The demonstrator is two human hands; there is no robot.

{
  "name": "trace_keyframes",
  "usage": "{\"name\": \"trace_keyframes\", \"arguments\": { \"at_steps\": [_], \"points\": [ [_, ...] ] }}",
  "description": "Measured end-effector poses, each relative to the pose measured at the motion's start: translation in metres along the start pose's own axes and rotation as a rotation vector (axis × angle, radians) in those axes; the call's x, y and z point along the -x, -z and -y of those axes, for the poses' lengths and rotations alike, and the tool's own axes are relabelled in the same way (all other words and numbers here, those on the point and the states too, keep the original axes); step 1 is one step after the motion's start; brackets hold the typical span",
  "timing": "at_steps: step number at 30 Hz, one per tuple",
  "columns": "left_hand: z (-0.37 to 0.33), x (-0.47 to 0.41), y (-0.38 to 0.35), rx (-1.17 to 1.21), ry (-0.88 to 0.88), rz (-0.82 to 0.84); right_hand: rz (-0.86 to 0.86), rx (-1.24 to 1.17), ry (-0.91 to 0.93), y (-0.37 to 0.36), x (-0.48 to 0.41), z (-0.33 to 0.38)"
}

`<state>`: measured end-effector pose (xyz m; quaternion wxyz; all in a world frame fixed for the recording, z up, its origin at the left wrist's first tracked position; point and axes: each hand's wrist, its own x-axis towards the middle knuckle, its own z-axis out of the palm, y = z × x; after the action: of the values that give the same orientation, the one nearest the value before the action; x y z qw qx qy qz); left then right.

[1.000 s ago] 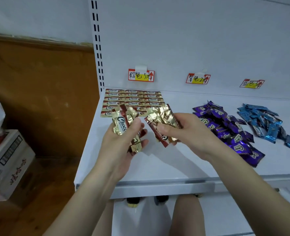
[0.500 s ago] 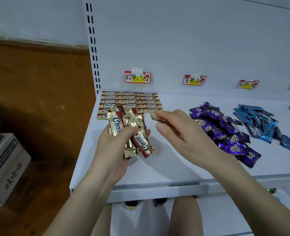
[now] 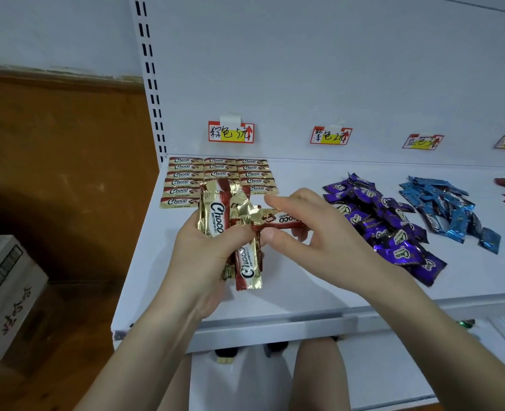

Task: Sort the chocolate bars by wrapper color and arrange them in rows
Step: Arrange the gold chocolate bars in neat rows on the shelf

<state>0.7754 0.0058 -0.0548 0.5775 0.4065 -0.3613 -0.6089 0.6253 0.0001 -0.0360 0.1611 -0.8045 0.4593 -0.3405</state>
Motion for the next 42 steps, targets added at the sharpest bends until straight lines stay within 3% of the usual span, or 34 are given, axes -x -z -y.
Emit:
{"name": "trace_keyframes", "arguments": {
  "at_steps": [5, 11, 16, 19, 24, 26, 27, 30, 32, 34, 38, 42],
  "points": [
    [0.000, -0.006, 0.000, 0.069, 0.014, -0.008, 0.011, 0.015, 0.004, 0.001, -0.002, -0.011],
    [0.003, -0.016, -0.006, -0.038, -0.049, -0.044, 0.042, -0.073, -0.011, 0.003, -0.013, -0.022],
    [0.005, -0.025, -0.008, -0.032, -0.119, -0.135, -0.101, -0.685, -0.414, -0.004, -0.018, -0.027],
    [0.007, -0.029, -0.010, -0.025, -0.140, -0.162, -0.079, -1.079, -0.628, -0.017, -0.018, -0.028],
    [0.007, -0.034, -0.005, -0.018, -0.104, -0.143, -0.089, -1.266, -0.683, -0.019, -0.030, -0.030],
    [0.005, -0.037, 0.003, 0.011, -0.088, -0.155, -0.108, -1.149, -0.635, -0.014, -0.037, -0.038],
    [0.003, -0.038, 0.008, 0.024, -0.084, -0.170, -0.082, -0.979, -0.590, -0.009, -0.042, -0.043],
    [0.001, -0.041, 0.022, 0.051, -0.091, -0.218, 0.191, -0.338, -0.421, 0.005, -0.058, -0.059],
    [0.001, -0.043, 0.027, 0.075, -0.089, -0.244, 0.374, -0.097, -0.368, 0.008, -0.069, -0.069],
    [0.002, -0.044, 0.027, 0.097, -0.077, -0.255, 0.454, 0.132, -0.318, 0.003, -0.077, -0.075],
    [0.003, -0.045, 0.024, 0.132, -0.047, -0.258, 0.320, 0.359, -0.231, -0.009, -0.072, -0.080],
    [0.005, -0.046, 0.022, 0.131, -0.019, -0.257, 0.236, 0.301, -0.127, -0.014, -0.057, -0.079]
  ]
}}
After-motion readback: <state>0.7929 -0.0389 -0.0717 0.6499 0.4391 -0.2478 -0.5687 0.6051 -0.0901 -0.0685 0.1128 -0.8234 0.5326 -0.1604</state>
